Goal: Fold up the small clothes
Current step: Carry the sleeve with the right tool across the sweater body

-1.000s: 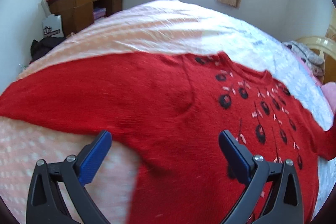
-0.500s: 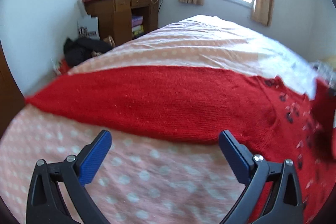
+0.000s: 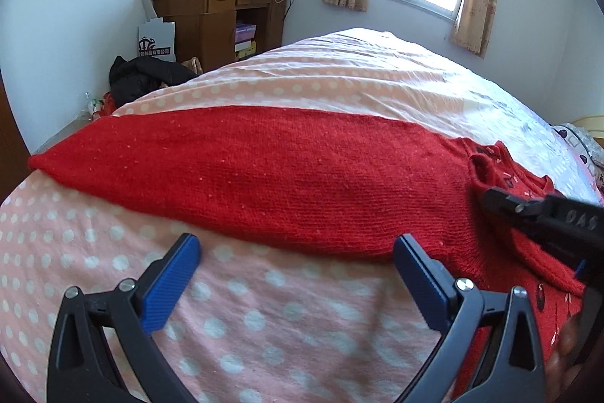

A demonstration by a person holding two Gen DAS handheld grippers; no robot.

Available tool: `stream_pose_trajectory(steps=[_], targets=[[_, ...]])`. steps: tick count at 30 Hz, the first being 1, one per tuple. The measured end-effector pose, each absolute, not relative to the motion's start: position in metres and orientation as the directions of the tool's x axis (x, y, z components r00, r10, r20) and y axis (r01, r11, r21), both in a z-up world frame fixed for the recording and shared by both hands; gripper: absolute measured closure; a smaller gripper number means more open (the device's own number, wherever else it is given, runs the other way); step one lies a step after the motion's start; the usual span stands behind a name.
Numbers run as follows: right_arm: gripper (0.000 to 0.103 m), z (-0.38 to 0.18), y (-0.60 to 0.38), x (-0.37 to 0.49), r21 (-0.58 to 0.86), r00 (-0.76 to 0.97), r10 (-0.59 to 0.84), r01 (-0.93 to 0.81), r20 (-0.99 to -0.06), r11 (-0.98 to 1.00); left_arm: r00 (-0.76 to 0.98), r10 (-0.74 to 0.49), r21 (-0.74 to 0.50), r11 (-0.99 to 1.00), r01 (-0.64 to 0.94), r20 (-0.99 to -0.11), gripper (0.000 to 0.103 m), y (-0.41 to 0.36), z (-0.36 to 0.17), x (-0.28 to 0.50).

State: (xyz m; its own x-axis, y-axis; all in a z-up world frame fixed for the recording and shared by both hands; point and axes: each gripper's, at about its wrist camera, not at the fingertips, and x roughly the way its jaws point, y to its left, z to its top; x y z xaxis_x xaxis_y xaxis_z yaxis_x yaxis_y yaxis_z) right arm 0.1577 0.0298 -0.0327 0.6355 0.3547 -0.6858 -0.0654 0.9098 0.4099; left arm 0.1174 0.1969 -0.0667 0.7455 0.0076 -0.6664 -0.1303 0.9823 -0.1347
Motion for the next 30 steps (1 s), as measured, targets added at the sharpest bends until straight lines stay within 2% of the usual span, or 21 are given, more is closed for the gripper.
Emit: stream_pose_trajectory(steps=[2, 5, 8, 10, 13, 18, 21, 25, 30], targets=[[0.089, -0.042, 0.029, 0.161, 0.437, 0.615, 0.380, -0.063, -0.691, 0.897, 0.747, 0.009, -0.131, 0.983, -0.129, -0.665, 0.000, 0.197, -0.067, 0.118], [0.069, -0.039, 0.024, 0.157, 0.512, 0.598, 0.467, -0.108, -0.651, 0.852, 0.747, 0.016, -0.120, 0.984, -0.128, -0.664, 0.000, 0.196, -0.068, 0.117], [0.069, -0.033, 0.023, 0.147, 0.546, 0.560, 0.539, -0.175, -0.629, 0.819, 0.747, 0.016, -0.120, 0.985, -0.128, -0.665, 0.000, 0.196, -0.068, 0.117], [0.069, -0.026, 0.018, 0.139, 0.532, 0.589, 0.522, -0.177, -0.617, 0.828, 0.747, 0.018, -0.118, 0.985, -0.129, -0.665, 0.000, 0.196, -0.068, 0.117], [0.069, -0.022, -0.007, 0.137, 0.540, 0.669, 0.448, -0.082, -0.593, 0.837, 0.746, 0.027, -0.107, 0.986, -0.131, -0.666, 0.000, 0.194, -0.069, 0.117], [0.069, -0.042, -0.007, 0.151, 0.530, 0.632, 0.416, -0.010, -0.654, 0.848, 0.746, 0.035, -0.098, 0.986, -0.133, -0.665, 0.000, 0.194, -0.069, 0.116], [0.069, -0.043, 0.018, 0.151, 0.456, 0.623, 0.399, -0.075, -0.673, 0.887, 0.743, 0.045, -0.084, 0.987, -0.136, -0.667, 0.000, 0.193, -0.070, 0.117], [0.069, -0.040, 0.035, 0.155, 0.485, 0.563, 0.473, -0.142, -0.677, 0.863, 0.743, 0.047, -0.082, 0.987, -0.136, -0.668, 0.000, 0.192, -0.070, 0.117], [0.069, -0.008, -0.006, 0.126, 0.512, 0.687, 0.435, -0.105, -0.583, 0.853, 0.743, 0.048, -0.081, 0.987, -0.136, -0.668, 0.000, 0.192, -0.070, 0.117]])
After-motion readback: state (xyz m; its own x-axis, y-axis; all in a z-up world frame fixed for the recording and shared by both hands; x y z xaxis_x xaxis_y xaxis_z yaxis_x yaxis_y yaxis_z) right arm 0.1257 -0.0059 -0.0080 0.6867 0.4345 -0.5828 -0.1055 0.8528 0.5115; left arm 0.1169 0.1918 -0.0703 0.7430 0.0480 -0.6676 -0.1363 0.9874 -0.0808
